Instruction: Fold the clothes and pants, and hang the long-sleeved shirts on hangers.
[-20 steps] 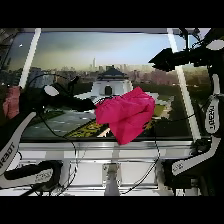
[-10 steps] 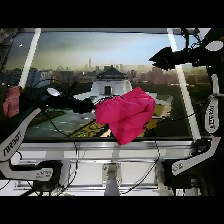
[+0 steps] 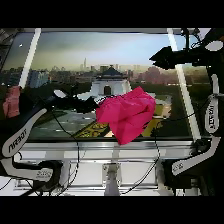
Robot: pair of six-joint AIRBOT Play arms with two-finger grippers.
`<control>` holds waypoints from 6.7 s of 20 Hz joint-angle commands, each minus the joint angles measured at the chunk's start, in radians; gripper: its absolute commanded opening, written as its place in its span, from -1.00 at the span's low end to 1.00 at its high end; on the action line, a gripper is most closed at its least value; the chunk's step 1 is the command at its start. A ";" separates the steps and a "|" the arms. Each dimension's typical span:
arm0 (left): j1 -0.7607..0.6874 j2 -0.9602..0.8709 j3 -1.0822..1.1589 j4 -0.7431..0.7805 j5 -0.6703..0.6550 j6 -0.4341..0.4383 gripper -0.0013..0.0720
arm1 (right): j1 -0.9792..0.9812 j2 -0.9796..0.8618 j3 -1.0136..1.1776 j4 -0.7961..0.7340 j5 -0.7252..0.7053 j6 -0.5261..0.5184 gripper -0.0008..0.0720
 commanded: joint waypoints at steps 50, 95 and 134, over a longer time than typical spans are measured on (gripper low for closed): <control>-0.010 0.391 0.465 0.224 0.321 0.133 -0.94 | 0.161 0.094 0.275 -0.192 -0.129 0.073 -0.94; -0.063 0.044 0.489 0.319 0.707 0.237 -0.94 | 0.163 -0.020 0.193 -0.443 -0.447 0.321 -0.94; 0.263 0.139 -0.080 0.169 -0.251 0.317 -0.62 | -0.149 -0.039 -0.228 0.027 0.261 -0.059 -0.30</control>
